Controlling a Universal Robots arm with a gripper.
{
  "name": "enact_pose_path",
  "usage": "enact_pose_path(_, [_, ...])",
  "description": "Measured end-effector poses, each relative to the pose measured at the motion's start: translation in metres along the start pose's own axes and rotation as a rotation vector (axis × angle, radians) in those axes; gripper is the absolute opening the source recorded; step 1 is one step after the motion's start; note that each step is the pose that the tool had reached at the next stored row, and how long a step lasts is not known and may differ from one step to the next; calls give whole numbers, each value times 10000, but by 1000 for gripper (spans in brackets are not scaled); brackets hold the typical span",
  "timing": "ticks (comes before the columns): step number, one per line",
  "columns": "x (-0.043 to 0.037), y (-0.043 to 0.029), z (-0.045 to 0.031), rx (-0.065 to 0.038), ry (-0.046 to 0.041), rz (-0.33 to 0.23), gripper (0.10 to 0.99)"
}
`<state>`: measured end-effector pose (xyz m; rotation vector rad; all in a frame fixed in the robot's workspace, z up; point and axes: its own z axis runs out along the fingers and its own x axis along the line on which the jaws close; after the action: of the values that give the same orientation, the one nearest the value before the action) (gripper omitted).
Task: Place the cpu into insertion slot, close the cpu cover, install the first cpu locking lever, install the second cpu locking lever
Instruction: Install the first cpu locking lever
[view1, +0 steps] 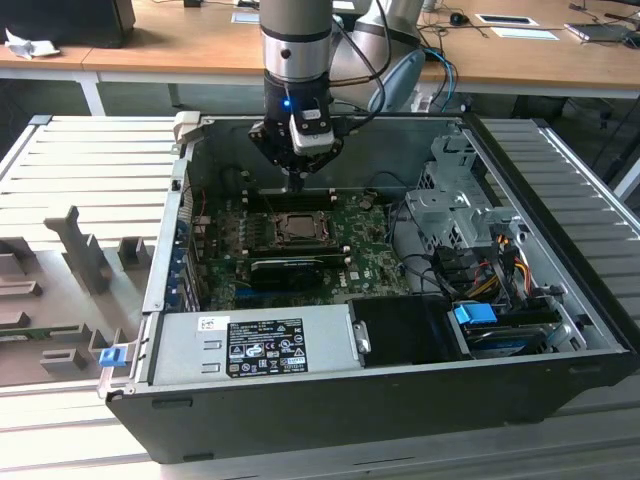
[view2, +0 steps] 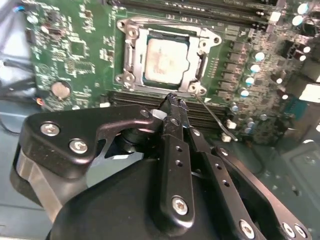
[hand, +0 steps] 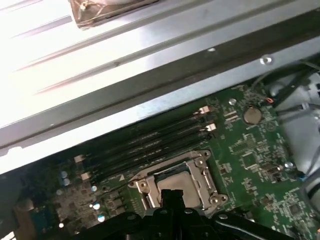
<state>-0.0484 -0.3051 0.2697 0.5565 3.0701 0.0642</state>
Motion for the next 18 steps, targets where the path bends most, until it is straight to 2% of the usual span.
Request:
enact_pose_path(1, [0, 0, 3, 35, 110, -237, 106])
enact_pose_path(3, [0, -1, 10, 57, 194, -597, 106])
enact_pose_path(5, [0, -1, 16, 55, 223, -1257, 106])
enact_pose_path(8, [1, -4, 20, 52, 246, -1836, 106])
enact_pose_path(15, [7, -20, 31, 45, 289, -2905, 106])
enact_pose_path(18, [71, -52, 31, 46, 296, -3061, 106])
